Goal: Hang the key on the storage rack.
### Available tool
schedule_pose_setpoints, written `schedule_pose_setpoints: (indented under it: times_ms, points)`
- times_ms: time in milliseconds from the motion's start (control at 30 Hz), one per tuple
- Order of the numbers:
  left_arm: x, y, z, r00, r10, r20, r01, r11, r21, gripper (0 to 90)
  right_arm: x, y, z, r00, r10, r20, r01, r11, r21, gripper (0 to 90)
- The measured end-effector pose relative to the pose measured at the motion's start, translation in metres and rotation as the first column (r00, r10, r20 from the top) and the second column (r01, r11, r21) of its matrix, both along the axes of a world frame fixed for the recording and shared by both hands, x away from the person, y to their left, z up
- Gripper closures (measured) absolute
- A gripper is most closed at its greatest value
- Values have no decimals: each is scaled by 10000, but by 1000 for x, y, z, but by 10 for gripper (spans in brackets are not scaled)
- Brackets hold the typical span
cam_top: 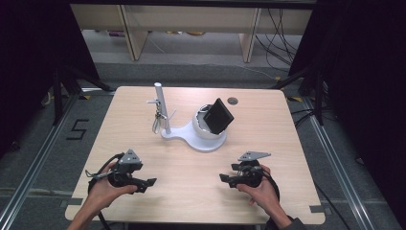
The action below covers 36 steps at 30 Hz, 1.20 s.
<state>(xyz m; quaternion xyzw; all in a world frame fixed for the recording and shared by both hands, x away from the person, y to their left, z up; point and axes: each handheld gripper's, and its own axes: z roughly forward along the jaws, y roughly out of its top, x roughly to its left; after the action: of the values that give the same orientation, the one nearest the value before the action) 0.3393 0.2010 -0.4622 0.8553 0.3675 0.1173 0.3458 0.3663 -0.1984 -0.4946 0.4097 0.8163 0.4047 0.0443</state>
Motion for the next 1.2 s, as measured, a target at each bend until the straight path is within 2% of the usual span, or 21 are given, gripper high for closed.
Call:
schedule_pose_setpoints:
  times_ms: [33, 267, 333, 433, 567, 633, 733, 767, 900, 967, 1000, 1067, 1100, 1133, 1200]
  points:
    - [-2, -1, -2, 10000, 8, 2, -8, 10000, -84, 216, 2, -1, 0, 9996, 146, 240, -144, 9999, -79, 306]
    - [-16, -3, -16, 9988, 356, 336, -338, 9980, -528, 215, 1, -1, 0, 9997, 135, 209, -134, 9999, -52, 290]
    - [-20, -2, -20, 9991, 234, 340, -214, 9980, -589, 214, 1, -1, 0, 9996, 105, 252, -103, 9999, -100, 290]
    - [-23, -1, -24, 9975, 446, 557, -410, 9971, -640, 214, 1, 0, 0, 9996, 166, 249, -165, 9999, -49, 290]
    - [-29, 2, -29, 9936, 946, 618, -875, 9901, -1102, 214, 1, 0, 0, 9995, 243, 197, -244, 9997, 58, 290]
    - [-33, 5, -30, 9939, 907, 625, -823, 9887, -1254, 214, 1, 1, 0, 9994, 266, 199, -267, 9996, 72, 290]
    - [-37, 6, -30, 9919, 1035, 738, -933, 9871, -1299, 213, 0, 1, 1, 9997, 75, 212, -73, 9999, -111, 289]
    - [-38, 7, -30, 9942, 897, 600, -817, 9888, -1248, 211, 0, 1, 0, 9994, 123, 310, -120, 9999, -92, 289]
    - [-40, 6, -34, 9962, 701, 513, -648, 9930, -983, 210, 1, 2, 0, 9994, 299, 191, -300, 9996, 14, 289]
    - [-40, 5, -36, 9951, 837, 534, -778, 9915, -1044, 210, 0, 2, 0, 9992, 339, 225, -340, 9994, 37, 289]
    - [-40, 6, -36, 9963, 710, 482, -661, 9932, -956, 210, 0, 2, 0, 9991, 347, 236, -348, 9994, 33, 289]
    - [-40, 6, -37, 9959, 790, 436, -752, 9938, -820, 210, -1, 2, 1, 9994, 232, 245, -230, 9997, -105, 289]
    - [-40, 5, -39, 9958, 805, 427, -759, 9920, -1007, 210, -1, 2, 1, 9993, 256, 264, -253, 9996, -85, 289]
    - [-40, 6, -38, 9972, 672, 340, -642, 9946, -809, 210, -1, 2, 1, 9993, 254, 259, -251, 9996, -95, 289]
    - [-40, 6, -39, 9969, 696, 360, -665, 9945, -811, 209, -1, 2, 1, 9994, 236, 242, -233, 9997, -105, 289]
